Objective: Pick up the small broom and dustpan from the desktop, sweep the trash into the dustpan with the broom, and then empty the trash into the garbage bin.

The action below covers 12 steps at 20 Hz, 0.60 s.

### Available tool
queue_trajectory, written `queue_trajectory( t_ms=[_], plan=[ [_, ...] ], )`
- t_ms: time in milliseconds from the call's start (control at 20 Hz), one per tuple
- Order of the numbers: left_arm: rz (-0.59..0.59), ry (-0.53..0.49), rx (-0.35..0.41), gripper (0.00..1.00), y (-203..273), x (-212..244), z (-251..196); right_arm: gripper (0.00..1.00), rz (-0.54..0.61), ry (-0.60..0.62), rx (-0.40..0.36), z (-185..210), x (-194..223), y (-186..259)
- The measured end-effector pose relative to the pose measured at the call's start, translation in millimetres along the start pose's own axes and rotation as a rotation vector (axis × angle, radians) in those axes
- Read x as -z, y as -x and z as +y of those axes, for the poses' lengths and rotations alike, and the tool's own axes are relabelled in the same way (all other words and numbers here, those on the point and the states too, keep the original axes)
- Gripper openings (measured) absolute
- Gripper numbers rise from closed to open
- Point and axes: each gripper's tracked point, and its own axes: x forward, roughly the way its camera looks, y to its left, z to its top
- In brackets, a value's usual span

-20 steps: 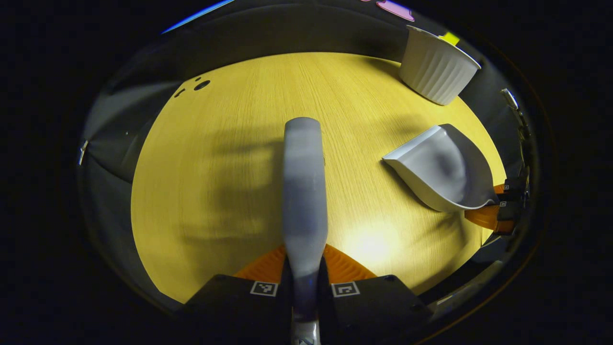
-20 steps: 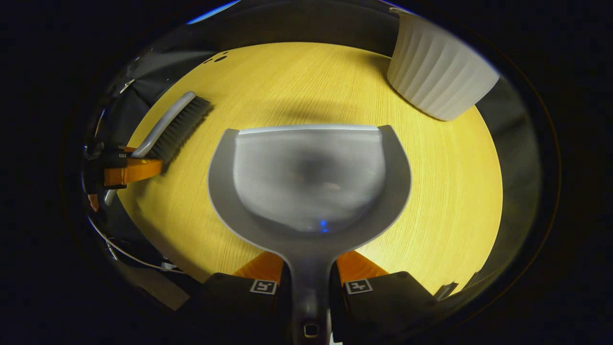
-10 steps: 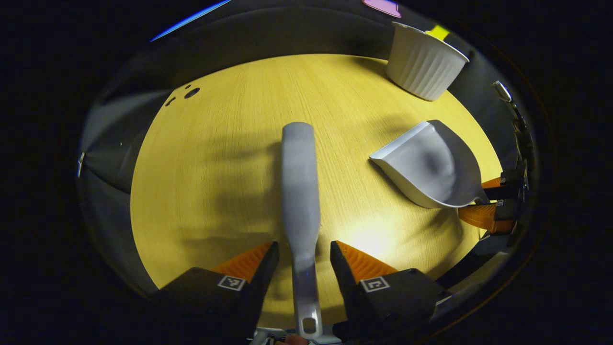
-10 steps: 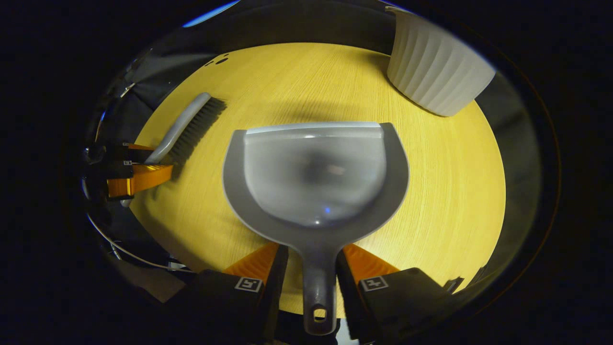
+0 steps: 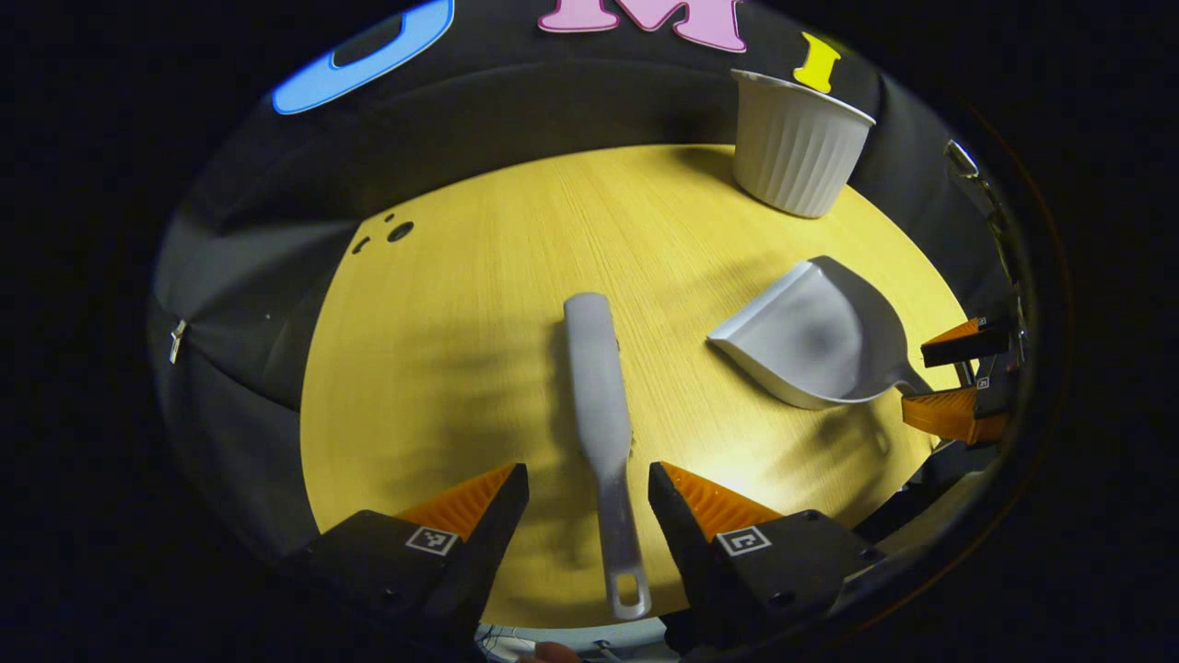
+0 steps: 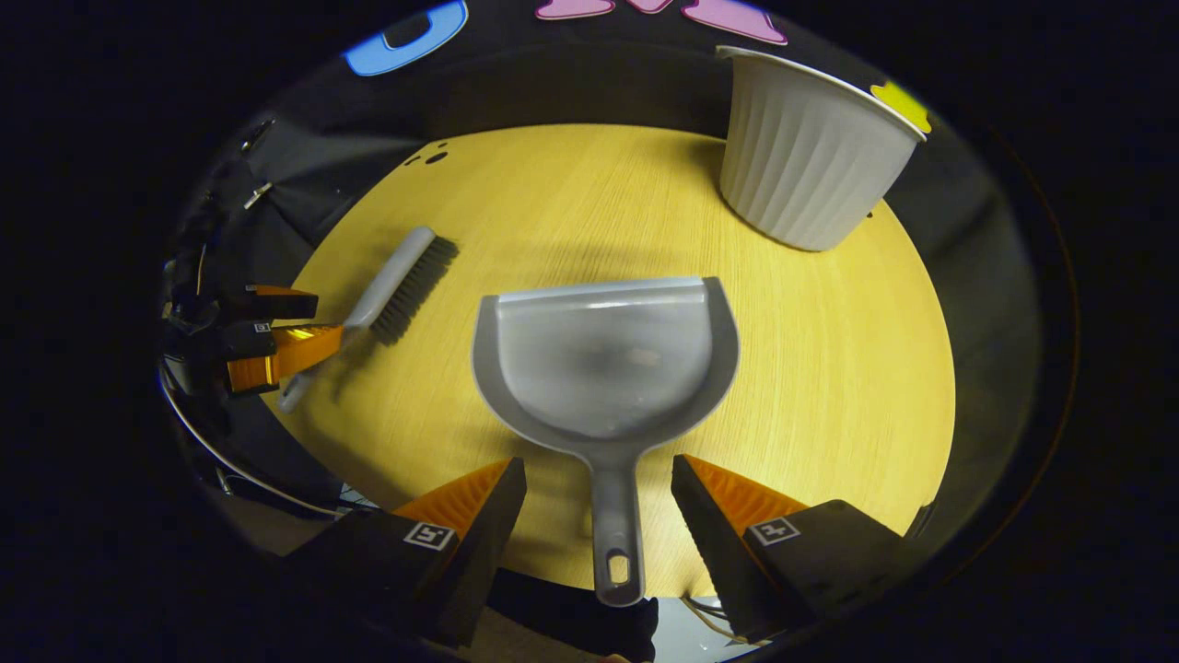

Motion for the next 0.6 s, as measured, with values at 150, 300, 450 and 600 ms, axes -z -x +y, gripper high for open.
queue_trajectory(
  t_ms=[150,300,450,600],
  plan=[
    [-0.087,0.009,0.007,0.86,19.0,-23.0,-0.4,0.99,-0.090,-0.019,-0.041,6.8,-22.1,24.5],
    [-0.187,0.017,0.005,0.86,41.8,-49.7,-0.7,0.99,-0.196,0.005,-0.018,2.1,-48.9,49.3],
    [-0.310,0.042,0.025,0.86,65.5,-81.9,-7.5,0.99,-0.338,0.031,0.029,-4.1,-84.9,79.6],
    [-0.431,0.067,0.048,0.86,94.3,-116.7,-12.1,0.99,-0.464,0.032,0.054,-6.1,-116.8,109.3]
  ],
)
